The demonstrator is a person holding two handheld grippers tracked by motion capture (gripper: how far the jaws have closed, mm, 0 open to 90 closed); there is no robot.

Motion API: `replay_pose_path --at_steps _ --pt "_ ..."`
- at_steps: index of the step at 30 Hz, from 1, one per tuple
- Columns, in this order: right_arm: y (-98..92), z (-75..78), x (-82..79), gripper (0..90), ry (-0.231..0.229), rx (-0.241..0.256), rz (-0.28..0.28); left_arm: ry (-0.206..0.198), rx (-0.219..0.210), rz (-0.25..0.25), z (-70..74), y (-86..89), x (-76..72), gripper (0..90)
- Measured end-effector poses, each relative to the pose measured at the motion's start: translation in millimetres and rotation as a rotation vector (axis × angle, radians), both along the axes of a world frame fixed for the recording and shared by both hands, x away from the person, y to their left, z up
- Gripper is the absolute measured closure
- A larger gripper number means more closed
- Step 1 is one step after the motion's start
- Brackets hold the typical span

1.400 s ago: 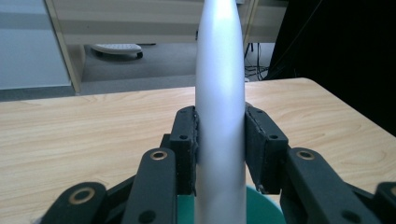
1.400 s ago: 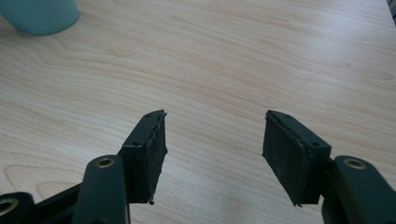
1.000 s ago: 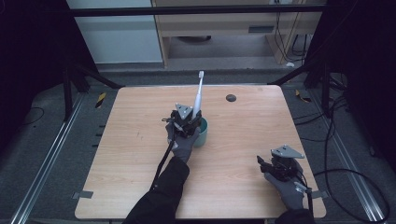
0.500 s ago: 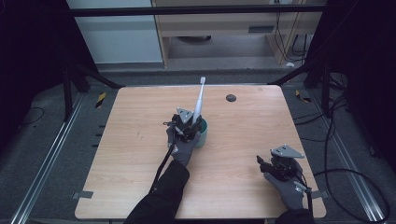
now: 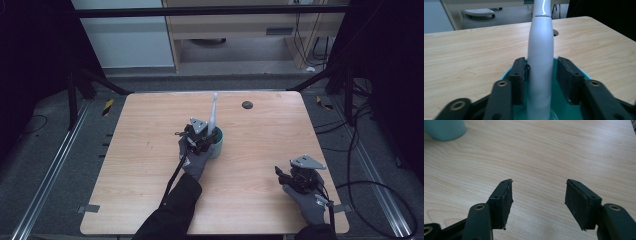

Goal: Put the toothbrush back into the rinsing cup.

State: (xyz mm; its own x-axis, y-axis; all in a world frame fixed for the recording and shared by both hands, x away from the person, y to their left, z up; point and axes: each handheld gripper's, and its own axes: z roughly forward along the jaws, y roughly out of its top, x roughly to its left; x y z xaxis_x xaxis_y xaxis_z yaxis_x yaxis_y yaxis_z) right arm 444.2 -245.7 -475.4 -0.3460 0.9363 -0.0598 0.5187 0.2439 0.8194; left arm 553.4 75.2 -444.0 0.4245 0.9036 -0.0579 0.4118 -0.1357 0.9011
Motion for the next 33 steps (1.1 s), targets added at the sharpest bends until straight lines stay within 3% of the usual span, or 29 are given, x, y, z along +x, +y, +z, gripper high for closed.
replay_pose_path --at_steps 6,8,11,12,18,21,22,23,24,26,33 --pt "-1.1 1.6 -0.9 37.0 -0.012 0.013 -0.013 0.011 0.038 -0.075 9.0 10.9 -17.2 46.5" --pt "-1.0 1.4 -0.8 35.9 -0.015 0.023 -0.023 0.014 0.044 -0.114 17.2 22.7 -27.8 45.7" --pt "-0.4 0.9 -0.1 35.2 -0.011 0.028 -0.03 0.012 0.06 -0.124 20.5 29.6 -33.1 45.3" --pt "-0.2 0.8 0.3 34.8 -0.012 0.031 -0.031 0.026 0.066 -0.139 23.5 39.6 -38.3 45.1" --pt "-0.6 1.1 -0.1 33.0 -0.009 0.038 -0.038 0.049 0.078 -0.193 21.0 64.8 -53.9 42.4" --pt "-0.9 0.8 0.1 32.3 -0.009 0.041 -0.041 0.06 0.084 -0.189 14.3 89.1 -66.9 42.4" --pt "-0.8 0.5 0.3 32.2 -0.007 0.042 -0.041 0.06 0.084 -0.189 14.3 89.1 -66.9 42.4" --pt "-0.7 0.2 0.4 32.0 -0.005 0.043 -0.039 0.068 0.086 -0.181 9.2 102.8 -73.2 42.5" --pt "-0.7 0.2 0.4 32.0 -0.005 0.043 -0.039 0.068 0.086 -0.181 9.2 102.8 -73.2 42.5" --pt "-1.2 -0.6 0.5 31.2 -0.004 0.042 -0.041 0.087 0.082 -0.154 1.0 124.0 -81.1 42.5" --pt "-3.7 -2.3 -1.2 28.7 0.008 0.047 -0.047 0.125 0.082 -0.082 -12.3 163.1 -89.8 41.9"
